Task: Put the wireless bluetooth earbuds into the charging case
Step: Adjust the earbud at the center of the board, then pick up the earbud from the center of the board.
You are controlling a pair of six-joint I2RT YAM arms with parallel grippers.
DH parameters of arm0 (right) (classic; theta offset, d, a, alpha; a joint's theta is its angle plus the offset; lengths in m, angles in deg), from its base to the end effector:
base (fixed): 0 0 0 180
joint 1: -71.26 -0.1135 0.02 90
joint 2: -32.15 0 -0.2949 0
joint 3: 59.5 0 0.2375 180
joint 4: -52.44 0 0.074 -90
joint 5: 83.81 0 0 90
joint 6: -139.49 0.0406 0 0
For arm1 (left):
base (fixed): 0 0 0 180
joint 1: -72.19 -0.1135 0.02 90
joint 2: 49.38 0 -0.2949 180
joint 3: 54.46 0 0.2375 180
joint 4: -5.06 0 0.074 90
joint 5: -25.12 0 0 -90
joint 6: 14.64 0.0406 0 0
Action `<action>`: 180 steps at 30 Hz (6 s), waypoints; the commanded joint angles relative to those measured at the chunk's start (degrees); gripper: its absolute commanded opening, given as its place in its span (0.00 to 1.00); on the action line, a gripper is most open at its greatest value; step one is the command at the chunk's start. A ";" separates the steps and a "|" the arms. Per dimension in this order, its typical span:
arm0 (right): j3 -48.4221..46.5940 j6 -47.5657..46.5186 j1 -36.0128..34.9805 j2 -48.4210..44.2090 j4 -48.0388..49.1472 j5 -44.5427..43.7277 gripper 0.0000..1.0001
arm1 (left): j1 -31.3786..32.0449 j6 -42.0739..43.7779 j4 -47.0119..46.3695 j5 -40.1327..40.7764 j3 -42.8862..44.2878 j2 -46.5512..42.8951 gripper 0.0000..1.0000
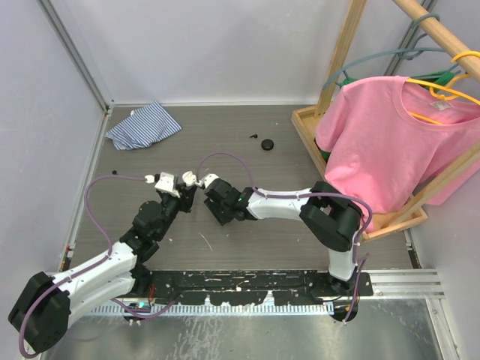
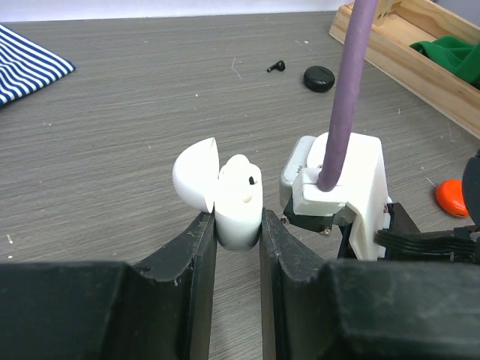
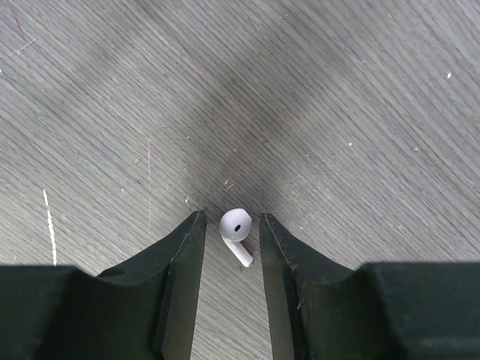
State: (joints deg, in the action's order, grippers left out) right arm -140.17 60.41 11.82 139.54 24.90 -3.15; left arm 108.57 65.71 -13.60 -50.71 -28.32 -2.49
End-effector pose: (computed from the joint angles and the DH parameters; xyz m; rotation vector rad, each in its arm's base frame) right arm 0.2024 0.3298 0.1956 -0.9768 2.3292 0.3004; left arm 0.1298 -0.0833 0.2405 0.1846 1.6120 -0.4230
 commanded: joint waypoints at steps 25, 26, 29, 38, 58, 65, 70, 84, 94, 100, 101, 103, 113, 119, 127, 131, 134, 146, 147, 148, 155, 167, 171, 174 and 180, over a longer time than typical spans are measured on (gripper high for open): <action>-2.04 1.02 0.21 -1.71 -3.69 -0.10 0.18 | 0.00 -0.15 -2.71 -0.69 1.25 -1.21 0.00; -1.53 1.15 0.44 -2.33 -3.29 0.13 0.18 | -0.04 -0.19 -2.94 -1.00 1.12 -1.19 0.00; 0.12 1.66 1.09 -4.64 -1.28 1.53 0.18 | -0.01 -0.15 -3.53 -1.61 0.91 -1.37 0.00; 6.84 3.88 2.74 -14.12 6.99 3.32 0.17 | 0.01 0.10 -6.24 -4.55 -0.01 -1.89 0.00; 17.93 17.21 5.78 -21.92 11.13 -8.64 0.18 | 0.01 0.53 -8.27 -6.77 -0.44 -1.03 0.00; 20.82 25.99 5.83 -19.58 8.19 -14.75 0.19 | -0.02 0.61 -8.22 -6.92 -0.35 -0.64 0.00; 22.42 31.58 5.80 -18.98 5.60 -18.59 0.20 | 0.01 0.60 -8.19 -7.05 -0.26 -0.24 0.00; 22.09 38.22 5.81 -16.38 0.91 -19.99 0.34 | 0.00 0.60 -7.99 -7.10 -0.17 -0.28 0.00; 12.07 21.96 6.91 -17.56 -11.54 -11.31 0.52 | 0.00 0.80 -7.34 -7.11 -0.21 -1.67 0.00; 7.48 7.62 9.61 -18.38 -17.95 -5.06 0.59 | 0.01 0.95 -6.99 -6.85 -0.38 -2.48 0.00; 6.79 5.78 10.46 -18.44 -18.93 -3.90 0.60 | 0.01 1.01 -6.96 -6.79 -0.35 -2.63 0.00; 5.11 2.10 12.35 -17.97 -21.15 0.14 0.60 | -0.06 1.04 -6.75 -6.63 -0.35 -2.97 0.00; -7.20 -9.00 13.99 -6.80 -33.07 2.69 0.56 | -0.05 1.35 -6.45 -6.28 -0.34 -3.48 0.00; -12.36 -10.63 13.99 -0.89 -35.85 4.29 0.48 | -0.01 1.39 -6.14 -5.58 -0.52 -4.12 0.00; -15.96 -10.92 13.93 3.07 -37.66 7.12 0.41 | 0.01 1.39 -6.12 -5.82 -0.52 -4.27 0.00; -16.37 -10.59 13.58 4.26 -38.31 7.84 0.39 | -0.01 1.32 -6.09 -5.89 -0.43 -4.27 0.00; -16.39 -10.33 13.16 4.94 -38.42 7.60 0.38 | 0.00 1.32 -6.07 -5.98 -0.45 -4.27 0.00; -17.26 -9.69 11.88 7.59 -39.15 6.26 0.36 | -0.01 1.35 -6.07 -6.09 -0.49 -4.49 0.00; -17.32 -9.69 11.82 7.84 -39.28 6.19 0.35 | -0.01 1.31 -6.03 -6.09 -0.45 -4.53 0.00; -17.44 -9.70 11.81 7.95 -39.38 6.04 0.35 | 0.00 1.26 -6.04 -6.09 -0.47 -4.45 0.00; -17.32 -9.65 11.80 8.78 -40.79 4.32 0.31 | -0.02 1.21 -6.03 -6.13 -0.48 -4.44 0.00; -15.22 -8.57 11.79 5.17 -39.14 4.36 0.17 | -0.06 1.36 -6.01 -6.57 -0.52 -4.78 0.00; -14.28 -7.71 11.78 2.07 -36.84 5.05 0.17 | 0.00 1.48 -6.03 -7.01 -0.52 -5.18 0.00; -13.35 -6.74 11.89 -0.16 -34.89 5.62 0.16 | 0.00 1.48 -6.38 -7.42 -0.69 -5.32 0.00; -10.97 -4.62 11.84 -4.60 -30.60 6.16 0.16 | -0.02 1.84 -7.45 -9.42 -0.76 -4.71 0.00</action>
State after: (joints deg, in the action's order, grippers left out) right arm -151.93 53.55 23.75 140.42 -10.02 2.44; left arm 108.50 66.06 -16.90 -58.51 -28.95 -6.88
